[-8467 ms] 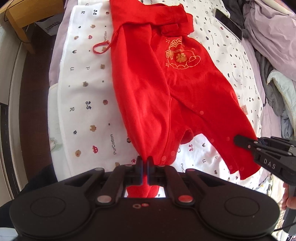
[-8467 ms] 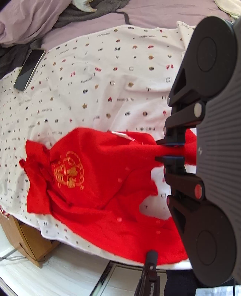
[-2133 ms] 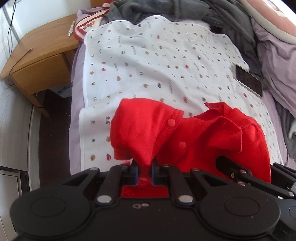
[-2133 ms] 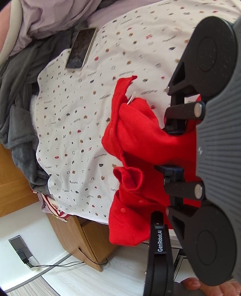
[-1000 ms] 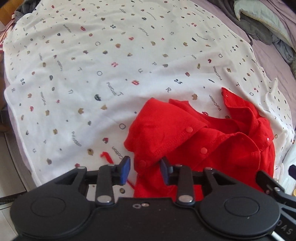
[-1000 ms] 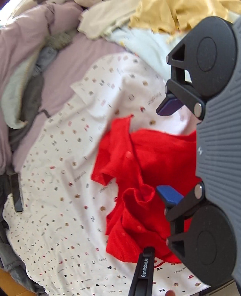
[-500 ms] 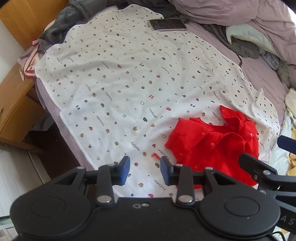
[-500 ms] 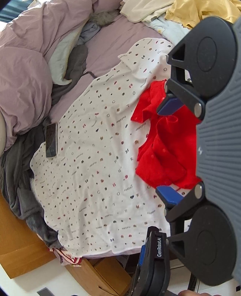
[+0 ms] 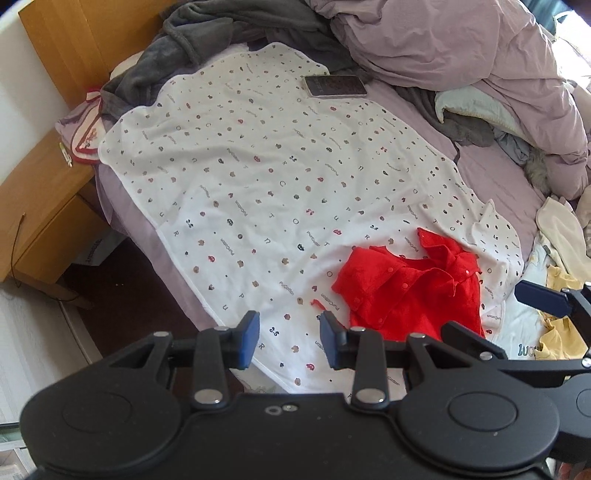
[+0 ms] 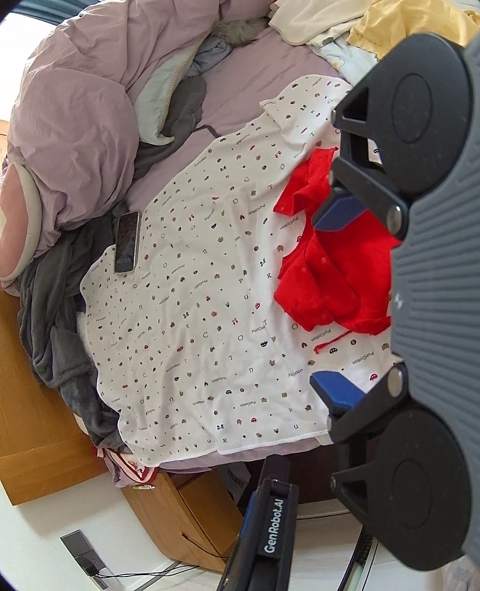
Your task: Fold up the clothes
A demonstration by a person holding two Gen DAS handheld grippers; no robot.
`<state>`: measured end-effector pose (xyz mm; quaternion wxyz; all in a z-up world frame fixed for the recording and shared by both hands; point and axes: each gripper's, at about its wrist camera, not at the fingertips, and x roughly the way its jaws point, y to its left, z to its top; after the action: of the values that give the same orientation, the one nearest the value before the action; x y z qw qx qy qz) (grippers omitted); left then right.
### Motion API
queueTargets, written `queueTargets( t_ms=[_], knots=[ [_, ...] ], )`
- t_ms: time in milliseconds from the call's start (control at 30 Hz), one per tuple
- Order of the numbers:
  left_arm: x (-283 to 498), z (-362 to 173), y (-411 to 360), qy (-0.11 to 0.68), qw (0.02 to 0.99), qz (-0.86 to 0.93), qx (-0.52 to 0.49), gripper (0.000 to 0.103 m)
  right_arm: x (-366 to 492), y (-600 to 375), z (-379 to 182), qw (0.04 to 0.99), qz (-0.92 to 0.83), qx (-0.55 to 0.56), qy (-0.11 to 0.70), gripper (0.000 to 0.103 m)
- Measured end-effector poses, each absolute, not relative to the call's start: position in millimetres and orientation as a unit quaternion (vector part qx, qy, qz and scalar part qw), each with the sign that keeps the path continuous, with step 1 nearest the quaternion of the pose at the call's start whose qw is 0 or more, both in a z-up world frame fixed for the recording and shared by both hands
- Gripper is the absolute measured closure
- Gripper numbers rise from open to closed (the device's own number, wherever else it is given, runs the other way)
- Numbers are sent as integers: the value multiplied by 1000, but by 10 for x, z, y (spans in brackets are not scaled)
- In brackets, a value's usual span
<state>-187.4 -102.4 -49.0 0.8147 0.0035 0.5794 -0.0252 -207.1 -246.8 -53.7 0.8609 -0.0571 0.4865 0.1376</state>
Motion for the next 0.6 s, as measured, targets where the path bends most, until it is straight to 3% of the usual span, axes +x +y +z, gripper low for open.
queueTargets(
  t_ms=[200, 600],
  knots=[
    [-1856, -455, -1085, 577, 816, -18, 32, 65, -2057, -2450, -463, 866, 132, -47, 481, 18],
    [-1819, -544, -906, 590, 807, -6, -4, 63, -2083, -2431, -573, 856, 129, -51, 497, 17]
  ],
)
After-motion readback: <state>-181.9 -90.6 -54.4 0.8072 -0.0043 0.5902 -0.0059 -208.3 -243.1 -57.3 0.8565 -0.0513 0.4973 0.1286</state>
